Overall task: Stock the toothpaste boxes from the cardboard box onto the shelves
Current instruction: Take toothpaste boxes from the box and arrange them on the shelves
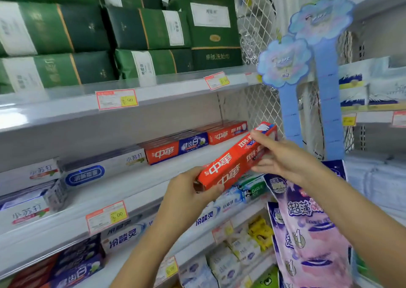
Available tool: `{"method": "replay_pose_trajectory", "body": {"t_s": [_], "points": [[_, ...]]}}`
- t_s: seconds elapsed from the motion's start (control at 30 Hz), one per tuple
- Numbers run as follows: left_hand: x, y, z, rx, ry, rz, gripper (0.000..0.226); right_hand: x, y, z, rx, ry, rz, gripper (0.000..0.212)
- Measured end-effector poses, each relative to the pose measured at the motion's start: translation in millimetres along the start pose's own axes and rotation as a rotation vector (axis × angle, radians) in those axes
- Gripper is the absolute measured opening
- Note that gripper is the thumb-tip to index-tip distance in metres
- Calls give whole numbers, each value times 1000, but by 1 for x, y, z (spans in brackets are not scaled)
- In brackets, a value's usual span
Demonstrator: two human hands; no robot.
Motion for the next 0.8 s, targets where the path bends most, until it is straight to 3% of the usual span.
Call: {"method": "replay_pose_trajectory", "body": {"t_s": [0.07,0.13,0.2,0.27,0.4,0.5,0.67,0.8], "points": [[-2,9,11,-7,11,-126,27,6,9,7,-29,-6,-136,58],[-4,17,21,16,40,-244,26,12,18,14,-110,37,-480,86],[-4,26,32,49,76,-362,28,17,21,20,-109,152,-875,85],[0,35,44,80,104,-459,34,20,18,27,-44,232,-1099,80],[11,46,65,99,110,-535,54,27,23,45,-18,297,-1271,89],[19,48,76,110,114,-523,66,28,35,57,0,300,-1259,88],[27,55,101,112,110,-469,62,36,58,83,119,265,-1484,78],[24,47,127,107,130,-381,40,43,66,113,213,249,-1631,69]]}}
Point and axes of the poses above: each hand's wrist, its own z-axis towards the middle knuckle, its own y-axis out of the back of the hand, x = y × z, the point moved 1 cm from there along z, towards the middle knuckle, and after that the axes turned 13 degrees about x, right-handed, at the moved point
